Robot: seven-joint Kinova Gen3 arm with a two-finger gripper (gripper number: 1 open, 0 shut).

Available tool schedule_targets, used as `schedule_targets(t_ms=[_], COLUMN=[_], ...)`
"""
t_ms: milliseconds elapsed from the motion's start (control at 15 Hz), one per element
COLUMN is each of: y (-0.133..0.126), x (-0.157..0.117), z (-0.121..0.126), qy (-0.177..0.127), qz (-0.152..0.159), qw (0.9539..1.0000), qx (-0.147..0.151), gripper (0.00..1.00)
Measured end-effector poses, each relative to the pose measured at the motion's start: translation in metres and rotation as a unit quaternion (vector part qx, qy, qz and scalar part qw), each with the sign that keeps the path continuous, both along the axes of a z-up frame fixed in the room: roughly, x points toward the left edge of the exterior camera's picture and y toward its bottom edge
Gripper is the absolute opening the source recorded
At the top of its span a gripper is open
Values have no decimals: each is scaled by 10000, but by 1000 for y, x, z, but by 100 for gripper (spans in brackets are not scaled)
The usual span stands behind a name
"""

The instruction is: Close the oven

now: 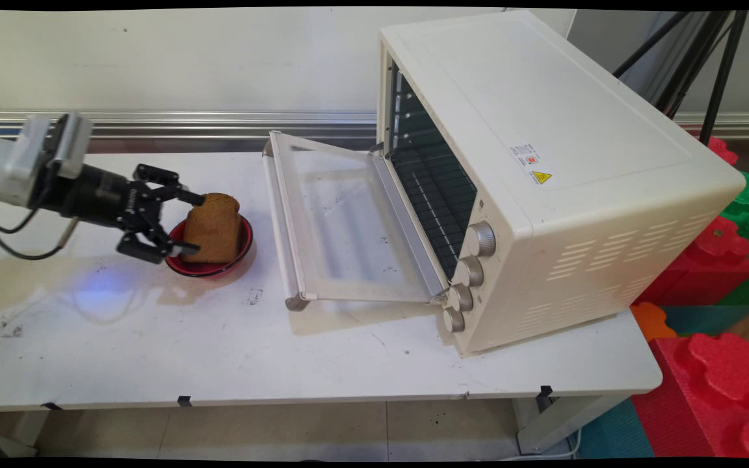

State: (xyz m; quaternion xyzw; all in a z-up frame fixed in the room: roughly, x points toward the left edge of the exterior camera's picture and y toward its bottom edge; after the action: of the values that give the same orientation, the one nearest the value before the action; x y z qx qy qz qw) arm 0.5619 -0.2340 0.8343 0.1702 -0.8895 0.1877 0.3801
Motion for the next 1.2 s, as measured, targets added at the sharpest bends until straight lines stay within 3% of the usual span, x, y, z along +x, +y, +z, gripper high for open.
schedule_targets(t_ms=[667, 1200], y=[-35, -54], x=[-45, -68], z=[-33, -56], qy=[89, 30], qz=[361, 424], qw=[9993, 9990], qx=[107, 164], gripper=[100, 100])
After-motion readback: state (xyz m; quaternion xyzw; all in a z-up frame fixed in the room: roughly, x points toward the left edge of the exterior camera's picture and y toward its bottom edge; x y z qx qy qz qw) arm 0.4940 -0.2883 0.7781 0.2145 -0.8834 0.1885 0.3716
